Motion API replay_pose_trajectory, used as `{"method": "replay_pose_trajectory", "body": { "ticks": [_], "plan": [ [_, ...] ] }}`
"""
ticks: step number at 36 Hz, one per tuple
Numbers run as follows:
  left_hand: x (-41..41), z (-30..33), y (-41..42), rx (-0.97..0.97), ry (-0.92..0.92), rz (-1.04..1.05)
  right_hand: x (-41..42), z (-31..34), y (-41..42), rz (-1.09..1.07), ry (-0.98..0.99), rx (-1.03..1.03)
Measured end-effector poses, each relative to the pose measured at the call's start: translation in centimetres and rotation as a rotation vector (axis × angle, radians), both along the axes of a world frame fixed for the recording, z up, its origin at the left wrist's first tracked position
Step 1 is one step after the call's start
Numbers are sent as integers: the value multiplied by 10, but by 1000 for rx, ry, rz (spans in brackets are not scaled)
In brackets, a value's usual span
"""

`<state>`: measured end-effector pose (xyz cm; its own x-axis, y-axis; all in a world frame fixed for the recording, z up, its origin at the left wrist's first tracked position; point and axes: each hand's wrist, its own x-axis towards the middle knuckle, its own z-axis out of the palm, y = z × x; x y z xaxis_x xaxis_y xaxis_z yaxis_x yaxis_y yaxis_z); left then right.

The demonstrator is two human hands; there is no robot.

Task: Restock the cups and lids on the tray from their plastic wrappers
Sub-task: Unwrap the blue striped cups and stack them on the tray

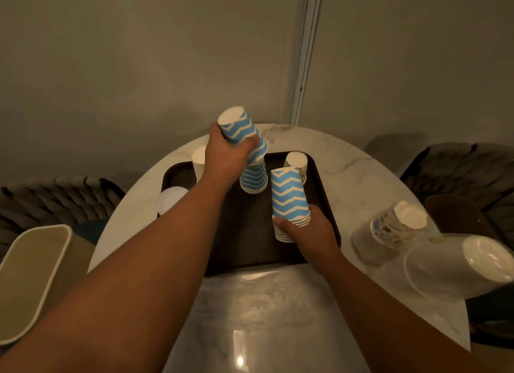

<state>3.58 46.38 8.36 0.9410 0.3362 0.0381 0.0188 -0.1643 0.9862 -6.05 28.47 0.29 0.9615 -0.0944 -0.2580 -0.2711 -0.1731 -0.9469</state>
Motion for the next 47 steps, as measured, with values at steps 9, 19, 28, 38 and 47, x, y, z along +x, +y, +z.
{"method": "replay_pose_trajectory", "body": {
  "ticks": [9,19,28,38,47],
  "plan": [
    [25,-26,-10,357,52,-40,12,-1,-2,-27,-9,70],
    [20,-62,-13,397,224,-113,17,-6,-8,-19,-12,41],
    [19,-82,-14,420,290,-125,19,-8,-8,-27,0,12],
    [9,-65,-12,335,236,-31,22,-5,-6,-27,-14,24],
    [-40,-25,-31,-120,155,-124,27,5,5,40,-53,15]
  ]
}}
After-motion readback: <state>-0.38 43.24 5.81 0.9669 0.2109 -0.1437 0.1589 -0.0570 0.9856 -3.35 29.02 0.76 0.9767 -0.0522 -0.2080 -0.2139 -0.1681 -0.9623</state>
